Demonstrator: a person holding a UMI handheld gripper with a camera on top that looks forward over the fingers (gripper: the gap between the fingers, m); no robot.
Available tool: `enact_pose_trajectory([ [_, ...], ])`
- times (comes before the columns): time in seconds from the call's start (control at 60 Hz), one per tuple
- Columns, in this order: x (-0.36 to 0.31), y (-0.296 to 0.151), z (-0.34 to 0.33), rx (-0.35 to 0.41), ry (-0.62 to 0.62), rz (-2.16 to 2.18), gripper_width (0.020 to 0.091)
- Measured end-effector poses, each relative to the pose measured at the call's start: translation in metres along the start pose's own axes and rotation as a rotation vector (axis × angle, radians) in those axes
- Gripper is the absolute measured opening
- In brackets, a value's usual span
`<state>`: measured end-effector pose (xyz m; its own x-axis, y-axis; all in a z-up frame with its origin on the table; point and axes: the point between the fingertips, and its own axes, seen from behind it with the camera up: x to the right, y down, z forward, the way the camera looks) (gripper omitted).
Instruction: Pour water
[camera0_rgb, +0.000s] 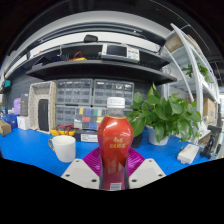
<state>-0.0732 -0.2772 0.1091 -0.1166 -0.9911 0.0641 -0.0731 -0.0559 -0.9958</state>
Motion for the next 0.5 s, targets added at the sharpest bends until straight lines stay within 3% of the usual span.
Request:
enact_pose_trajectory([
  [0.067, -0.001, 0.000, 0.000, 0.020, 0.007, -0.006, 0.0254],
  [0.333, -0.009, -0.001, 0.003, 0.000, -0.017, -0.096, 0.0252],
  [0.5, -0.012, -0.011, 0.027, -0.045, -0.030, -0.429, 0.0251],
])
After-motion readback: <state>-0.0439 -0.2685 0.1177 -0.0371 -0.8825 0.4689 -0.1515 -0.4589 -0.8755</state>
